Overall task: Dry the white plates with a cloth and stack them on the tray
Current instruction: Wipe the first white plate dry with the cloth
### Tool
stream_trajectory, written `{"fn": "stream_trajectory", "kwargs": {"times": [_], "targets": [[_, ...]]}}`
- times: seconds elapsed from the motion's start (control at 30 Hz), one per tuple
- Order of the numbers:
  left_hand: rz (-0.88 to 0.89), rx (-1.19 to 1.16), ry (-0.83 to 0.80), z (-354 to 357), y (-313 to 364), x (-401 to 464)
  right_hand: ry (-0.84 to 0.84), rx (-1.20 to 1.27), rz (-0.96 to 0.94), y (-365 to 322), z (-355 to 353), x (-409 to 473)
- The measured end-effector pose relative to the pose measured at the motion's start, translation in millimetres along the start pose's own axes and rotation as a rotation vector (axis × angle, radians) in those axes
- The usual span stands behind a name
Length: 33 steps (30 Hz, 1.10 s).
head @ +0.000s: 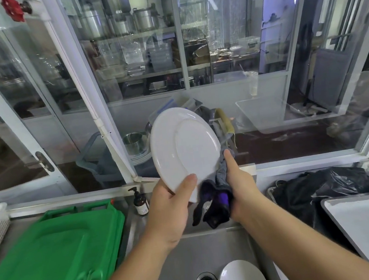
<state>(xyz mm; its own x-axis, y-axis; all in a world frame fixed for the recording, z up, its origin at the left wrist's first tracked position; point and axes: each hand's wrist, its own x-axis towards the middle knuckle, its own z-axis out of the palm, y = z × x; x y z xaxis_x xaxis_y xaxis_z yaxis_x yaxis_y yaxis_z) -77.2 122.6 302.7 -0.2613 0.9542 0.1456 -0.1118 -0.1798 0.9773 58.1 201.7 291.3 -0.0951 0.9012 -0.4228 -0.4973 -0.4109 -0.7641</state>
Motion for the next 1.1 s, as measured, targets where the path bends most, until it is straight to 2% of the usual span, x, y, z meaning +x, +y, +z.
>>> {"fn": "stream_trajectory", "kwargs": {"times": [0.1,0.23,0.33,0.43,0.53,0.6,0.77,0.87,0.93,1.1], "targets": [[-0.106,-0.2,-0.072,-14,23,10,0.007,-0.087,-0.047,-13,-4,3],[-0.251,-0.176,-0.058,-37,46,19,-0.046,-0.28,-0.218,-33,-11,6],[-0.266,-0.192,-0.107,-46,50,17,-0.042,-0.387,-0.348,-46,-12,6],[-0.246,-0.242,-0.14,-41,51,14,0.033,-0.454,-0.406,-52,-9,7],[-0.188,-0.253,-0.1,-26,47,11,0.145,-0.52,-0.457,-50,-3,5],[-0.142,-0.263,-0.061,-15,43,9,0.159,-0.556,-0.501,-41,-1,1],[-0.064,-0.228,0.102,-1,30,13,0.058,-0.728,-0.649,-6,2,-16],[-0.069,-0.216,0.144,0,26,15,0.084,-0.913,-0.715,4,-1,-24],[-0.071,-0.19,0.148,-3,23,17,0.102,-1.054,-0.839,6,-2,-33],[-0.059,-0.062,0.073,-6,17,14,-0.168,-1.181,-1.186,-10,5,-44]]}}
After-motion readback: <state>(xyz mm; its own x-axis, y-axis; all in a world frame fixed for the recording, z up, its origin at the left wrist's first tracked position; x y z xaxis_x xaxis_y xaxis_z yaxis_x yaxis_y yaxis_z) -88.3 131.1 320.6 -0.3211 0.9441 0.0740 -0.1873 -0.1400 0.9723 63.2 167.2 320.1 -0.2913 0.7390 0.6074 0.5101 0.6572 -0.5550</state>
